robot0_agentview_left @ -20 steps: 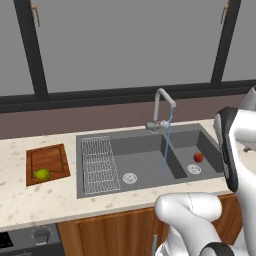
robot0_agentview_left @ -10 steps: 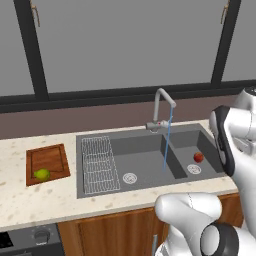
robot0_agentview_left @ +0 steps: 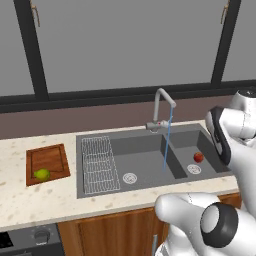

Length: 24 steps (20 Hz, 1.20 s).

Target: Pick the apple, pear from the sink and place them on the cutting board to airdry. Then turn off the sink faucet.

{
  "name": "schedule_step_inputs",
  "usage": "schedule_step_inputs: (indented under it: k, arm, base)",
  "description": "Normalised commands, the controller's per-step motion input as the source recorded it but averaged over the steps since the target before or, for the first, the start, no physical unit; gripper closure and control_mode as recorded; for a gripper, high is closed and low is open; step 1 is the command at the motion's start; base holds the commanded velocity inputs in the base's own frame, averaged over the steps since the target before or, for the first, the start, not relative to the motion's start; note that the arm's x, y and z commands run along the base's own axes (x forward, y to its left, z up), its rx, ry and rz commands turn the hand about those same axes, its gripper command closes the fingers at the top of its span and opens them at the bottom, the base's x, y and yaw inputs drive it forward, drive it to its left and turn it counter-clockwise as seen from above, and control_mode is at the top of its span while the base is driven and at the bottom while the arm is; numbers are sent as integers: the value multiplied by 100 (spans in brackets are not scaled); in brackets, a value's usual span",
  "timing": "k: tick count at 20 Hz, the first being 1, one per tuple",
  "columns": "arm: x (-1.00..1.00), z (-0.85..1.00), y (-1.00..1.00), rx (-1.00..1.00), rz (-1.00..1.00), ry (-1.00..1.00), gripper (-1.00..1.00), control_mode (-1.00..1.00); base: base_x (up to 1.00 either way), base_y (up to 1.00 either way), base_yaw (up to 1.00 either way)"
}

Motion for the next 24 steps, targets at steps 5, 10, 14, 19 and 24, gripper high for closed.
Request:
schedule_step_inputs:
  k: [5, 10, 14, 19, 24]
  arm:
    - [32, -33, -19, 2, -5, 1, -100, -100]
    - [37, -31, -3, 2, -4, 2, -100, -100]
    - [33, -24, -1, 2, -3, 2, -100, -100]
    - [28, -25, -3, 2, -3, 3, -100, -100]
    - [26, -26, 0, 1, -3, 2, -100, -100]
  base:
    - [0, 0, 0]
    - [0, 0, 0]
    - [0, 0, 0]
    - [0, 0, 0]
    - [0, 0, 0]
